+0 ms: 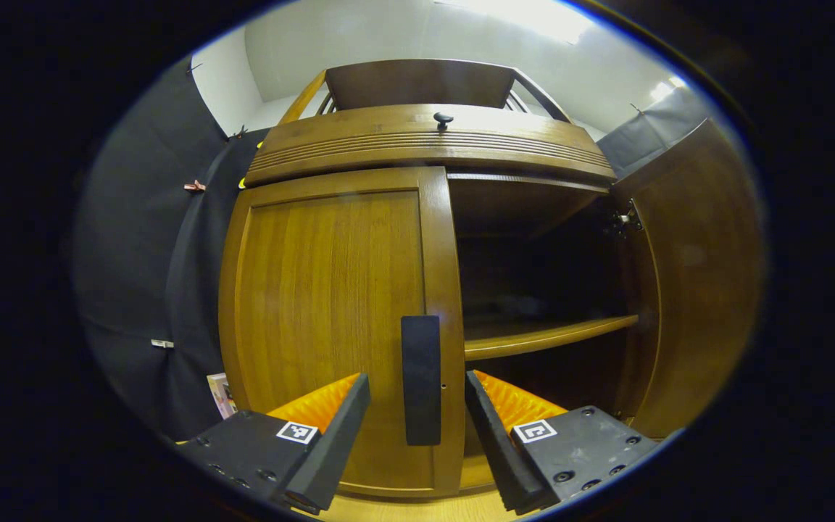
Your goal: Open the right door of the double-door shoe cabinet with the right hand, and open the left door with the left hand.
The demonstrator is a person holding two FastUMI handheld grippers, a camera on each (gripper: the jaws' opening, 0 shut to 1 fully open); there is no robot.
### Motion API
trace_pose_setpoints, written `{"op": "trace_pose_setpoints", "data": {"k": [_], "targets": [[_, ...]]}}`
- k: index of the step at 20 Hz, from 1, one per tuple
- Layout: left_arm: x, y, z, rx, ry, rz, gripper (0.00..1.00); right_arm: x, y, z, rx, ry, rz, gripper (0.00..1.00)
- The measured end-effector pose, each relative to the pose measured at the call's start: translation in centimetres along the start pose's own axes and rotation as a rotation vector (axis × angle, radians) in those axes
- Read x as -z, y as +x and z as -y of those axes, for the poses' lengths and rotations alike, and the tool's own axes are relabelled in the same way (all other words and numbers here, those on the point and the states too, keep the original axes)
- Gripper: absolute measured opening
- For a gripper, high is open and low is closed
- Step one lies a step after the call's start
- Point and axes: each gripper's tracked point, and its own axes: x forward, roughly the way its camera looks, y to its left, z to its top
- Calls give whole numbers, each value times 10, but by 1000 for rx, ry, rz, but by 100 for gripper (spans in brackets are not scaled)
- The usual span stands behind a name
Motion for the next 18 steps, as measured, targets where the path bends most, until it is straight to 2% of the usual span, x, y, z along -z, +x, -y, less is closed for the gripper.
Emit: {"op": "trace_pose_setpoints", "data": {"k": [1, 3, 4, 9, 12, 14, 17, 18], "targets": [[2, 4, -2, -10, 7, 2, 82, -1, 3, 5, 15, 11, 0, 99], [6, 12, -2, -26, -2, 6, 80, 4, 4, 12, 34, 40, -23, 95], [9, 16, -1, -29, -7, 4, 81, 8, 4, 19, 49, 45, -39, 99], [18, 30, -12, -90, -38, 10, 81, 20, 3, 63, 162, 28, -80, 97], [20, 31, -13, -82, -63, 14, 84, 22, 0, 73, 203, 9, -80, 97], [21, 33, -13, -81, -42, 12, 84, 23, -1, 78, 224, -3, -84, 97], [24, 40, -3, -52, -16, -9, 82, 26, -5, 80, 240, 6, -98, 97], [21, 41, -1, -47, -15, -4, 75, 29, -6, 81, 242, 6, -105, 97]]}}
